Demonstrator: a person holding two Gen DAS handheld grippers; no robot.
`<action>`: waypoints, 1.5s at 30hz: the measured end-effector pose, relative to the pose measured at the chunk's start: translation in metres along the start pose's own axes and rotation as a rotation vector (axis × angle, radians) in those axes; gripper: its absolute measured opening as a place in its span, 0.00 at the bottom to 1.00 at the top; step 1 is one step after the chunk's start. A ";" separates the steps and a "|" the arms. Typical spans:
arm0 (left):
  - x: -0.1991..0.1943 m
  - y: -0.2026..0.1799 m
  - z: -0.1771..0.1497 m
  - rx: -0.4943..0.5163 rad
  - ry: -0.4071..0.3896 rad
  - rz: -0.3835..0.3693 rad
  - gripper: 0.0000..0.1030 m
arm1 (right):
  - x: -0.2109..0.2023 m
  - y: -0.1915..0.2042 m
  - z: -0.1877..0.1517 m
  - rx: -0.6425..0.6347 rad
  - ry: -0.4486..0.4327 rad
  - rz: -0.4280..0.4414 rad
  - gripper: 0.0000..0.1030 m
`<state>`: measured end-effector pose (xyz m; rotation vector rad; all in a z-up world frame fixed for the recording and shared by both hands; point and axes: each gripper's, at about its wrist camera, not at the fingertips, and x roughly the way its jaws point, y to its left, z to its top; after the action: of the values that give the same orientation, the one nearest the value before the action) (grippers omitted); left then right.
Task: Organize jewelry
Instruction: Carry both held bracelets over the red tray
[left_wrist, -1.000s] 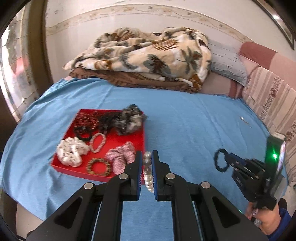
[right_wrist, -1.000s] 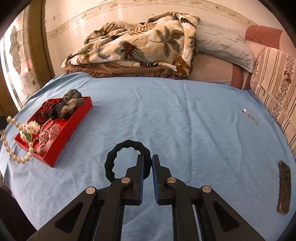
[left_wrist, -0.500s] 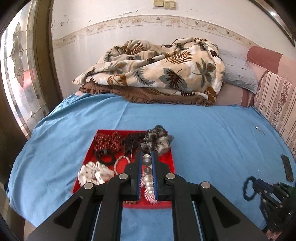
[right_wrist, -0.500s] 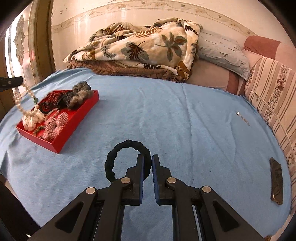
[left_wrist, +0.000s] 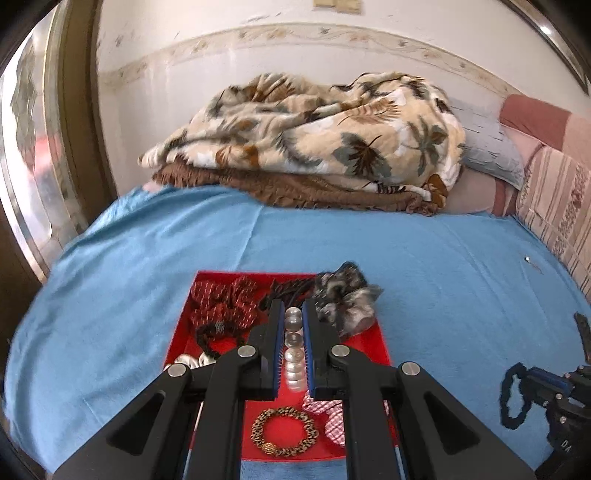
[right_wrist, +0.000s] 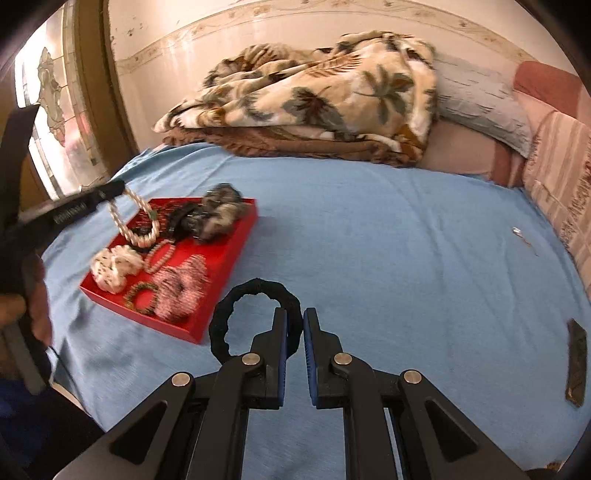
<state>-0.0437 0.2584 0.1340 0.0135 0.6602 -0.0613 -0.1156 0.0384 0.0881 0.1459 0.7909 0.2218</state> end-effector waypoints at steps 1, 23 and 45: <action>0.005 0.007 -0.002 -0.015 0.017 -0.002 0.09 | 0.006 0.007 0.004 -0.008 0.007 0.008 0.10; 0.035 0.042 -0.003 -0.098 0.083 -0.045 0.09 | 0.064 0.093 0.040 -0.158 0.061 0.094 0.10; 0.087 0.045 -0.005 -0.217 0.242 -0.330 0.09 | 0.097 0.138 0.025 -0.238 0.134 0.169 0.10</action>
<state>0.0245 0.2988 0.0760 -0.3017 0.9039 -0.3089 -0.0508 0.1952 0.0683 -0.0276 0.8793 0.4868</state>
